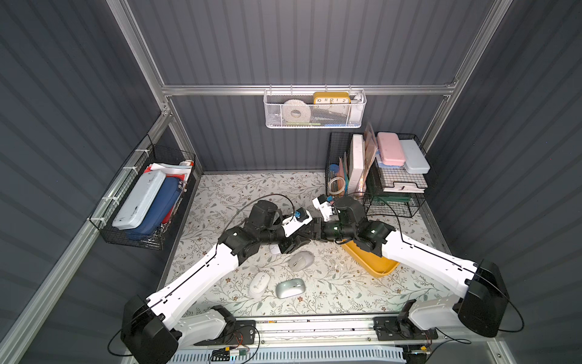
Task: Put the mouse in the storage box
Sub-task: Pick up the mouse from the center of the board, then place the mouse in the storage box.
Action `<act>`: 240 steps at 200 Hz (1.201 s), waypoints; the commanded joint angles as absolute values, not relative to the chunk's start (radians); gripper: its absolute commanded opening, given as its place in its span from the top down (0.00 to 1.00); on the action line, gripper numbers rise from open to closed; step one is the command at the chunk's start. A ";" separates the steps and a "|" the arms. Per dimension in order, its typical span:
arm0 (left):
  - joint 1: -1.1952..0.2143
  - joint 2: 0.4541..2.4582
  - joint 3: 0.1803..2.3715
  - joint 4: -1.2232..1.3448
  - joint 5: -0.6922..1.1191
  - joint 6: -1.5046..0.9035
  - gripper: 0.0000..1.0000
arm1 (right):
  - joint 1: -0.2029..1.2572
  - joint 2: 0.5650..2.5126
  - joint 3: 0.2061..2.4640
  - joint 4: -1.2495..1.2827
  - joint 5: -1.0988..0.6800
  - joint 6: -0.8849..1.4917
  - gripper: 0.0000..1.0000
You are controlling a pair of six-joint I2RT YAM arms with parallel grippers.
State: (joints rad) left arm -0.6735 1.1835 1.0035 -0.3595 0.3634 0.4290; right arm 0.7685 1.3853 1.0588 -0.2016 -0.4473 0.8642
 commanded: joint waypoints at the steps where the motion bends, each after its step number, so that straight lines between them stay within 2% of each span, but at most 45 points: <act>1: -0.672 1.169 1.000 -0.363 0.372 0.440 0.44 | 0.772 1.393 1.088 -0.192 -0.464 0.852 0.75; 6: -0.672 1.167 0.995 -0.358 0.370 0.437 0.39 | 0.773 1.394 1.088 -0.192 -0.463 0.853 0.77; 24: -0.672 1.161 0.982 -0.343 0.352 0.424 0.11 | 0.772 1.392 1.088 -0.192 -0.454 0.848 0.78; 34: -0.671 1.156 0.973 -0.335 0.336 0.411 0.01 | 0.773 1.391 1.088 -0.196 -0.442 0.842 0.78; 84: -0.671 1.043 0.886 -0.292 0.236 0.277 0.00 | 0.711 1.335 1.080 -0.310 -0.302 0.714 0.79; 122: -0.672 0.984 0.854 -0.360 0.099 0.131 0.01 | 0.480 1.236 0.980 -0.430 -0.258 0.621 0.79; 169: -0.672 0.933 0.822 -0.464 -0.001 -0.006 0.01 | 0.267 1.125 0.851 -0.568 -0.067 0.514 0.79; 204: -0.672 0.893 0.804 -0.460 0.000 -0.026 0.01 | 0.232 1.115 0.781 -0.668 -0.016 0.513 0.80; 240: -0.672 0.918 0.807 -0.475 -0.040 -0.035 0.01 | 0.233 1.059 0.693 -0.688 -0.038 0.536 0.80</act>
